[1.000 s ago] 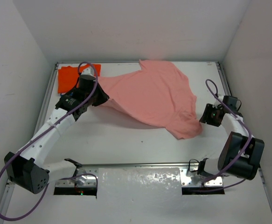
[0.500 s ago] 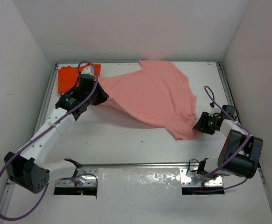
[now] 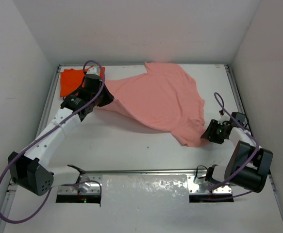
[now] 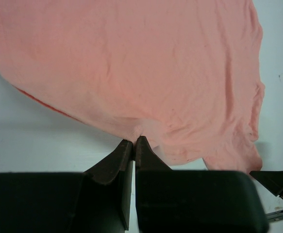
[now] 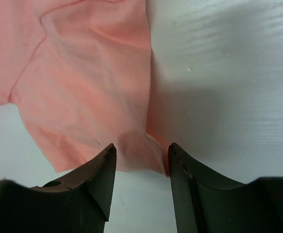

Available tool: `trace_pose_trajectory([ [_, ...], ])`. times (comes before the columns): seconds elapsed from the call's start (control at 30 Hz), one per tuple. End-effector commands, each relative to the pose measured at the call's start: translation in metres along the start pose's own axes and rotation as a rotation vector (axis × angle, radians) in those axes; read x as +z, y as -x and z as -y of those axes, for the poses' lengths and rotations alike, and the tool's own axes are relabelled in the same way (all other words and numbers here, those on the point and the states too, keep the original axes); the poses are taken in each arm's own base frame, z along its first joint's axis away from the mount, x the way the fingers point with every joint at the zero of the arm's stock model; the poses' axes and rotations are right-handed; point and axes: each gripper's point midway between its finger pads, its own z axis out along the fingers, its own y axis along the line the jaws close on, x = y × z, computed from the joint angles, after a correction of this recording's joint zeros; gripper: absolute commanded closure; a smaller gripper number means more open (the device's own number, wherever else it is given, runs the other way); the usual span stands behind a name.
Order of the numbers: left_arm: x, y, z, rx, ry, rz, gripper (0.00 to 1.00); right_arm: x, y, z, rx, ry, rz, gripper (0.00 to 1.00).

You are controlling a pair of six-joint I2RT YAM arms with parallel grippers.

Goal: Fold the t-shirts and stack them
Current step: Flatten out the tshirt

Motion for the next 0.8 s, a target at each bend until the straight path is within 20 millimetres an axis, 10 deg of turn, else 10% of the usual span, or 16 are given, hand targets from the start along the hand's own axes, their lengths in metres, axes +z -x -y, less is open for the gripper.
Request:
trace_pose_trajectory([
  [0.0, -0.013, 0.031, 0.024, 0.010, -0.070, 0.098, 1.00, -0.009, -0.003, 0.006, 0.017, -0.058, -0.013, 0.55],
  [0.77, -0.017, 0.043, 0.048, -0.009, -0.152, 0.099, 1.00, -0.020, -0.037, 0.001, 0.155, -0.070, -0.241, 0.55],
])
